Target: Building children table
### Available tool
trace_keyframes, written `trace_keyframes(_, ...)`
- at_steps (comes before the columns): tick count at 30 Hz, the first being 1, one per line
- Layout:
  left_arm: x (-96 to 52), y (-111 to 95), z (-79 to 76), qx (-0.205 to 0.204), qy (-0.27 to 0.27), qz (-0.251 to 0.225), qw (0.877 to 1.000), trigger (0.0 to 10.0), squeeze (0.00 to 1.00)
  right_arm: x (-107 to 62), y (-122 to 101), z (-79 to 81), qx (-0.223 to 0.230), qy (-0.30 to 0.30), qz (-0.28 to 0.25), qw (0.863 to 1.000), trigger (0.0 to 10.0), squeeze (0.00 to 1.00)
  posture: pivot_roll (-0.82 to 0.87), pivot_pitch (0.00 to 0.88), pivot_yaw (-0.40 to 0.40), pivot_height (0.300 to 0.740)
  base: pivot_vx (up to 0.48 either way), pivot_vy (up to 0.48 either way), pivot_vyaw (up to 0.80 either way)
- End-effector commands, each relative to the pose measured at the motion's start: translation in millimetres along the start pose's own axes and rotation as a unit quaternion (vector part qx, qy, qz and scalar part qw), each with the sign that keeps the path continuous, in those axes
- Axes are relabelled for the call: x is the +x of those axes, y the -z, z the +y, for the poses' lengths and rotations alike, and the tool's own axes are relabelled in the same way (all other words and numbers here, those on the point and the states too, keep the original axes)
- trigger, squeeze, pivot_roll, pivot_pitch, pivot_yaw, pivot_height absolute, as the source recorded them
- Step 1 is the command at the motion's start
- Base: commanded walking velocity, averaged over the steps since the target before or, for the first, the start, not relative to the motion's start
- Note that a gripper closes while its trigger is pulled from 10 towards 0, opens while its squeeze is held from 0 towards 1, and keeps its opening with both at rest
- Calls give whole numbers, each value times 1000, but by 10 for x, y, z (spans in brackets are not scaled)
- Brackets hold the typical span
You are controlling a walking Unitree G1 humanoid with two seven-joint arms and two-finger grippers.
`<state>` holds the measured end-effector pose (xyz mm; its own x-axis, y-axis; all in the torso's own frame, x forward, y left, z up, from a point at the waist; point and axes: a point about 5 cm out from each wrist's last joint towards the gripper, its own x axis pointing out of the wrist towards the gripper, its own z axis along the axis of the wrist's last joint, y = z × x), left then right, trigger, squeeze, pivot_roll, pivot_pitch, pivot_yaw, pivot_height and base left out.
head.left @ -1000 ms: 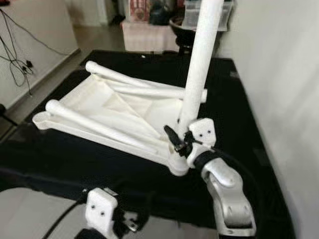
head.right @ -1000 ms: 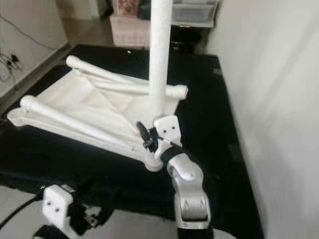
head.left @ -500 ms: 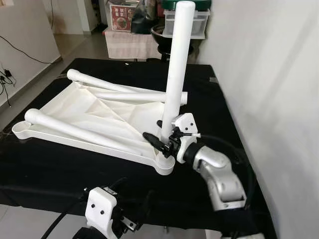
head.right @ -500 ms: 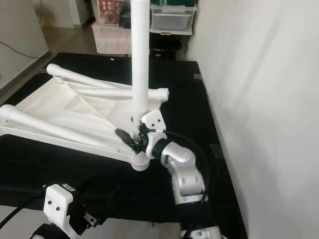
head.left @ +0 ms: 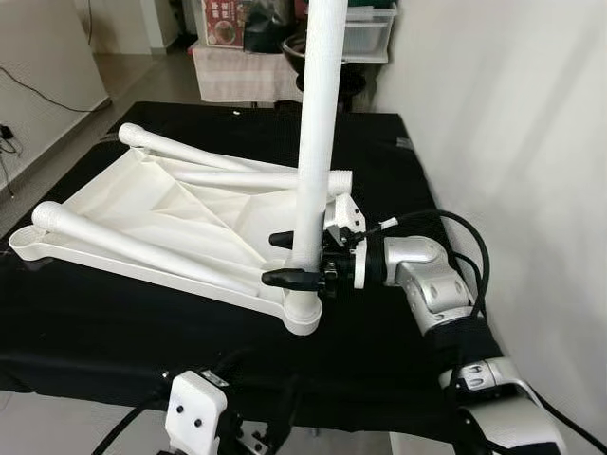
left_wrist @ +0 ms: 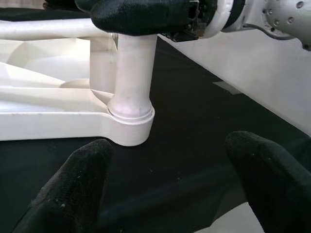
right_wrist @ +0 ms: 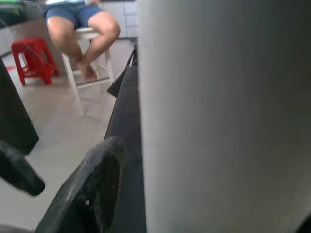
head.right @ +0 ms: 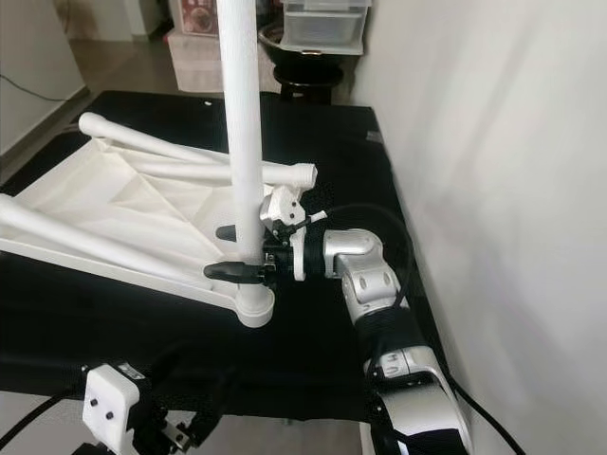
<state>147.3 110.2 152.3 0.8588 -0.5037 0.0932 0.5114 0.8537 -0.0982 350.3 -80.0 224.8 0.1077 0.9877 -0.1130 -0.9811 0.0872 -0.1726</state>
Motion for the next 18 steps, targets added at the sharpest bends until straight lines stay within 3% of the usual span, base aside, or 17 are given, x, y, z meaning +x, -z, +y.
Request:
trace_keyframes(1, -84, -20, -57, 3, 3, 16, 1000, 10000, 0, 136, -64, -60, 15, -49, 9, 999, 10000, 0, 151, 232, -55, 740, 0, 0, 0)
trace_keyframes(8, -143, -36, -89, -1, 5, 26, 1000, 10000, 0, 126, -162, -148, 21, -79, 10, 997, 9765, 0, 153, 244, -51, 740, 0, 0, 0)
trace_keyframes(9, -146, -38, -93, -1, 6, 27, 1000, 10000, 0, 112, -158, -157, 22, -80, 10, 996, 0, 0, 152, 246, -49, 740, 0, 0, 0)
trace_keyframes(18, -119, -36, -97, -6, 10, 27, 1000, 10000, 0, -8, -118, -187, 12, -75, 5, 997, 0, 0, 111, 232, -39, 740, 0, 0, 0)
